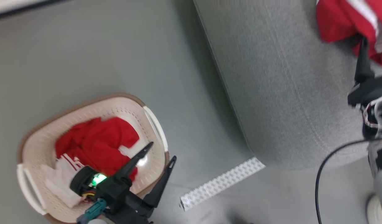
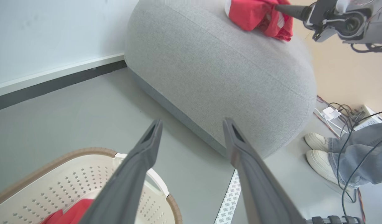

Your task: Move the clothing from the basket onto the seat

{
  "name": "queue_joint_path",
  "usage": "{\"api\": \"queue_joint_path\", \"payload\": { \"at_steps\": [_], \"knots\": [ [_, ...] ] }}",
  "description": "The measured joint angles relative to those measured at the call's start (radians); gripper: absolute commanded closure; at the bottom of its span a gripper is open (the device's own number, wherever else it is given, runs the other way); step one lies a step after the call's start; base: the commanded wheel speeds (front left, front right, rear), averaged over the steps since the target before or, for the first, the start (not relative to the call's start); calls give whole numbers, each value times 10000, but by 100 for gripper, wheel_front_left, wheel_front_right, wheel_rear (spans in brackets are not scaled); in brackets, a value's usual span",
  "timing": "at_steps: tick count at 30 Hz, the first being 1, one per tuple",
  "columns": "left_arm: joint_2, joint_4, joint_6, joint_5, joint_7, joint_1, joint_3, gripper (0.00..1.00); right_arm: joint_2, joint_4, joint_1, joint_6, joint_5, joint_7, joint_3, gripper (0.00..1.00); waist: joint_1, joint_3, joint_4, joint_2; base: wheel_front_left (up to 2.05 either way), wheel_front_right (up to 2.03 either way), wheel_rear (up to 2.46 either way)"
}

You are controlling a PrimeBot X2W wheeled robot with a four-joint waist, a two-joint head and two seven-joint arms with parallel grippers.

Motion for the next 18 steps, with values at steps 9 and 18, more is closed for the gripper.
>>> {"api": "queue_joint_path", "payload": {
  "at_steps": [9,18],
  "knots": [
    [-1718,1971,-454,-1319,-424,1192,583,0,-82,-2059,2839,0,888,591,362,0,-2,-2205,781,-3,0,0,0],
    [-2635,2700,-288,-1258,-439,2573,2660,0,1035,-5434,5878,-2,155,729,-372,0,-3,-4242,1881,-3,0,0,0]
  ]
}}
